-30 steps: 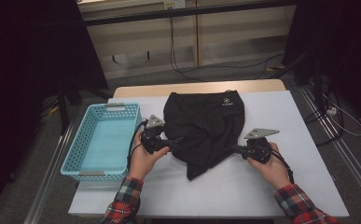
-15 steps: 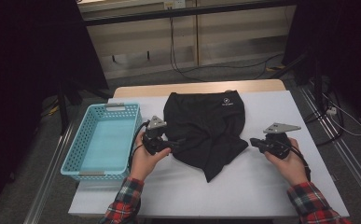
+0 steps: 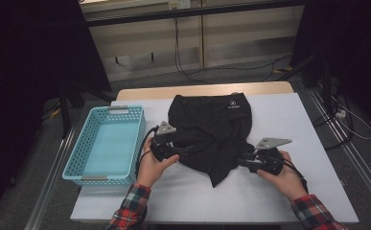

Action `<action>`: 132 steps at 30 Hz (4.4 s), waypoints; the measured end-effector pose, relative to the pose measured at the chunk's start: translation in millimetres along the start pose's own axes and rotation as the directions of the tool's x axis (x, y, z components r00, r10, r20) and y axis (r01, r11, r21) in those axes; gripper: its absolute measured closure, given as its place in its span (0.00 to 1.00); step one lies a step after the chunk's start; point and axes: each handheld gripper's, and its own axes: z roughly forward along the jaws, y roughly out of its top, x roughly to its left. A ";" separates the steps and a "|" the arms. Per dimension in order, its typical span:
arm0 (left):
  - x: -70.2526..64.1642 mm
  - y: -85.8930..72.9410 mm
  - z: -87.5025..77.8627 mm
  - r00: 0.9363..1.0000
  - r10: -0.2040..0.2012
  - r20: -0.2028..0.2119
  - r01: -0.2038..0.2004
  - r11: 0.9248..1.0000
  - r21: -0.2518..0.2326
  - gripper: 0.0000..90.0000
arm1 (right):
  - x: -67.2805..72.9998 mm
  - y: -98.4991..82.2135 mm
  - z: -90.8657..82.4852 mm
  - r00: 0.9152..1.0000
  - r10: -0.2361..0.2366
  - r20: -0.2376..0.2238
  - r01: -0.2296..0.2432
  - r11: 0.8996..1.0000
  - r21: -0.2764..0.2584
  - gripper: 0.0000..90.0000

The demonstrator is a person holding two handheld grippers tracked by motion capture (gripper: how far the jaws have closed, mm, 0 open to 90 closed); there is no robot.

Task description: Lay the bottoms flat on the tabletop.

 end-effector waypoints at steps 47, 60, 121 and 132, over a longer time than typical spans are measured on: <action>-46.9 -27.7 29.3 0.977 0.098 0.188 -0.125 0.982 0.140 0.65 | -32.4 -9.7 -50.5 0.985 0.134 0.111 -0.118 0.983 -0.141 1.00; -39.8 -24.9 20.3 0.984 0.045 0.173 -0.085 0.969 0.232 1.00 | -5.4 0.0 -33.0 0.996 0.030 0.079 -0.021 0.993 -0.115 0.54; -14.1 -6.3 -10.9 0.990 -0.086 0.110 0.085 0.996 0.012 0.25 | 15.4 19.2 -8.3 0.999 -0.053 0.000 0.053 0.997 -0.062 0.67; -15.5 -4.4 -7.0 0.993 -0.053 0.107 0.052 0.999 0.015 0.19 | 36.0 1.9 9.4 0.989 -0.125 -0.074 0.130 0.989 0.067 0.64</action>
